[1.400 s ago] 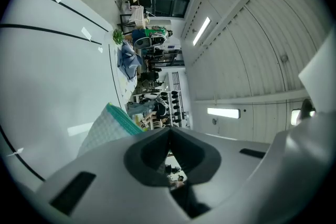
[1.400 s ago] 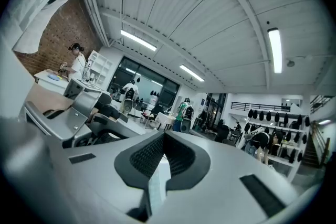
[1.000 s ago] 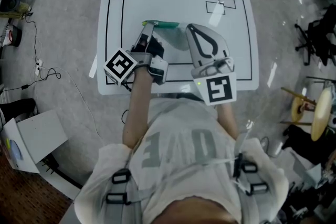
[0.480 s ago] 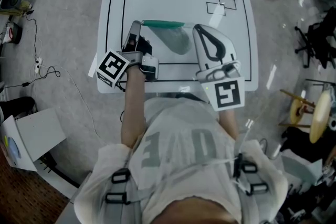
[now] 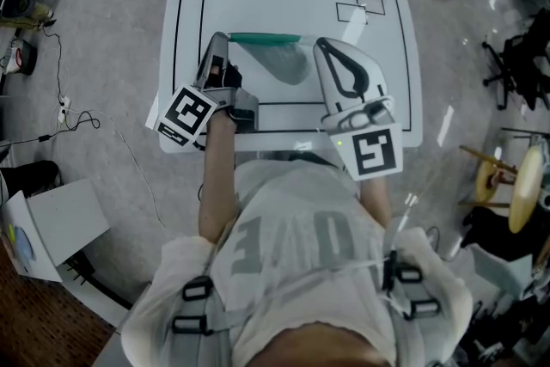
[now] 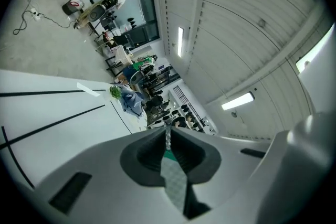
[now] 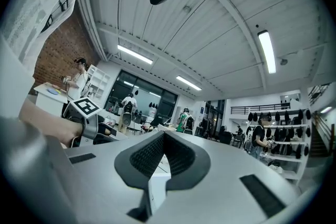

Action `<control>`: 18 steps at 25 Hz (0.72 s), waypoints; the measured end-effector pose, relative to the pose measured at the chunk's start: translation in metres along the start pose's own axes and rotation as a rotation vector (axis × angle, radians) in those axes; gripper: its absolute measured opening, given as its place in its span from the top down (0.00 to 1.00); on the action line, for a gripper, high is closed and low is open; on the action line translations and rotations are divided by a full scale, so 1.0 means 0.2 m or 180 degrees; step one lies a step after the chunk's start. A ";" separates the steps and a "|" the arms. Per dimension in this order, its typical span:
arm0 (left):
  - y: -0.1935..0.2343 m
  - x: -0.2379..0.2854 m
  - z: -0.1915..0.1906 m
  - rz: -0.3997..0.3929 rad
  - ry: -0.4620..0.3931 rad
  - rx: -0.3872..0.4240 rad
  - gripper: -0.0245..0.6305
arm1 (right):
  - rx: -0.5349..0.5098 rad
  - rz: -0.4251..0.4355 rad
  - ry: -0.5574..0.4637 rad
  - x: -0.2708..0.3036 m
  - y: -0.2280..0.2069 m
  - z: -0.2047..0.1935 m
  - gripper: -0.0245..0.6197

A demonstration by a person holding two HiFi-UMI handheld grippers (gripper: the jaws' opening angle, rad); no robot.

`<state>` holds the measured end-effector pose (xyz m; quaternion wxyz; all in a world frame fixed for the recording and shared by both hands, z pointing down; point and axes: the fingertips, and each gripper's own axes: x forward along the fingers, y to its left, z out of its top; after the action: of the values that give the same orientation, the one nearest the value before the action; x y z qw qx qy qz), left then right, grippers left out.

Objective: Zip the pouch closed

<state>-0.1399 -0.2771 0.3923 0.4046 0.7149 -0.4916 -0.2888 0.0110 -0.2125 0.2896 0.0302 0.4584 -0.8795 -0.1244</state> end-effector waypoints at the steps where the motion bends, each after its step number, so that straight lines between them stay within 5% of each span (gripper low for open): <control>1: -0.01 0.00 0.01 0.0000 -0.0005 0.0051 0.95 | -0.0005 0.0010 -0.0013 0.00 0.01 0.01 0.95; 9: -0.18 -0.03 0.03 -0.0213 -0.0084 0.0266 0.89 | -0.0011 0.0101 0.0022 -0.01 0.02 0.02 0.95; 18: -0.49 -0.09 0.11 -0.0509 -0.0292 0.1575 0.70 | 0.0019 0.0006 0.0009 -0.04 -0.02 0.03 0.95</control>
<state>-0.1173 -0.2483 0.2966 0.1706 0.8149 -0.5070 -0.2230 0.0179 -0.2082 0.2827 0.0302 0.4578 -0.8803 -0.1211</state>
